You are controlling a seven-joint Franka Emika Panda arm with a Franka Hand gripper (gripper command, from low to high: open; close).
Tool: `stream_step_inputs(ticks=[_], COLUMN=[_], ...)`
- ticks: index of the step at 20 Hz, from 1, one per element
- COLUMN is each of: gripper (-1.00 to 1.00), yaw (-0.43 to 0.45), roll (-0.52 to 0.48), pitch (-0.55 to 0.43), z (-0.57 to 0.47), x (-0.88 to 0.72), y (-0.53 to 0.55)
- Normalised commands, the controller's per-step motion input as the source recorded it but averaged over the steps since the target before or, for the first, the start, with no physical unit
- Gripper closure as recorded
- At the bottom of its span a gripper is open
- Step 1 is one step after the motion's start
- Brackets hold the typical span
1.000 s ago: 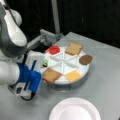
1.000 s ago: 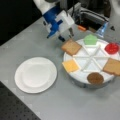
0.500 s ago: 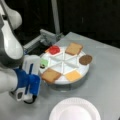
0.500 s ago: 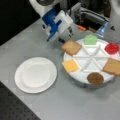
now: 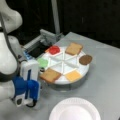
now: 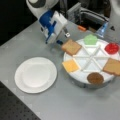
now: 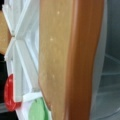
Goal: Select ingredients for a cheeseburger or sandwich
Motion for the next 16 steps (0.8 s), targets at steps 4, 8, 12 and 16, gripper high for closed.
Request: stream_step_inputs(ticks=[4, 8, 12, 16], gripper=[-1.00, -1.00, -1.00, -1.00], yaw=[0.146, 0.152, 0.165, 0.165], roll=[0.481, 0.443, 0.401, 0.356], pitch=[-0.005, -0.002, 0.017, 0.029], z=[-0.15, -0.14, -0.13, -0.15], x=[0.46, 0.43, 0.38, 0.32], y=[-0.28, -0.22, -0.19, -0.18])
